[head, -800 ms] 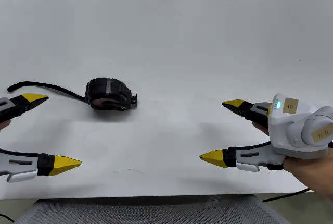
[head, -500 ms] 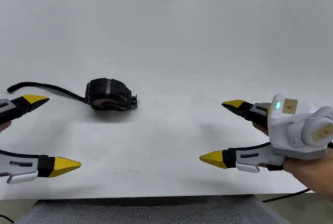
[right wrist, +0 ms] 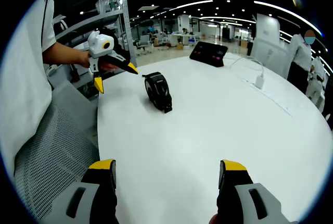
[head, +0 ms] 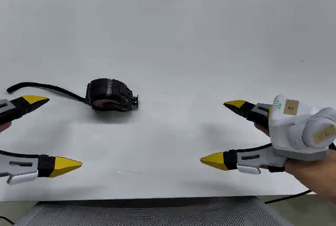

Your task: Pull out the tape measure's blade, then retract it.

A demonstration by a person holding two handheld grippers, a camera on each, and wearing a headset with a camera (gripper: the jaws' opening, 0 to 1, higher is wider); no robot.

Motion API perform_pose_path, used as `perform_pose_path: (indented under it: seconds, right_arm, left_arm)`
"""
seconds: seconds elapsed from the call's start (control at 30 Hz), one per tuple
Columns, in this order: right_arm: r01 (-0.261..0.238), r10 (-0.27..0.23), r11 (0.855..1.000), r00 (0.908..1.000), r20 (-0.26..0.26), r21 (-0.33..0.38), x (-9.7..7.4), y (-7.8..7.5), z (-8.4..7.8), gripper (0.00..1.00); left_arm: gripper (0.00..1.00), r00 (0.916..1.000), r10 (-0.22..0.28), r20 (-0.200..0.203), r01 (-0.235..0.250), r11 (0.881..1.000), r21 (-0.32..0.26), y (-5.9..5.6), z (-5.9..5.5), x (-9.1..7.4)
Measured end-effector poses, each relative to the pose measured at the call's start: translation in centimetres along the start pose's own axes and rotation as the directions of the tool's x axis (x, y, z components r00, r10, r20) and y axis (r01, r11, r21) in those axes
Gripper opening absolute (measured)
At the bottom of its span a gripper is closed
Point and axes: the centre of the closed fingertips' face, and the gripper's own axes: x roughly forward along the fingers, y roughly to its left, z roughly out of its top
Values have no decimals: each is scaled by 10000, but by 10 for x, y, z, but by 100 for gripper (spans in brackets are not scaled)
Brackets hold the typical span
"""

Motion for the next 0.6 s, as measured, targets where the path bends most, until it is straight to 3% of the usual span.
perform_pose_path:
  seconds: [0.6]
  right_arm:
    - [-146, 147, 9998, 9998, 132, -113, 9, -5, 8, 80]
  left_arm:
    - [87, 9996, -266, 87, 265, 9996, 124, 2, 8, 8]
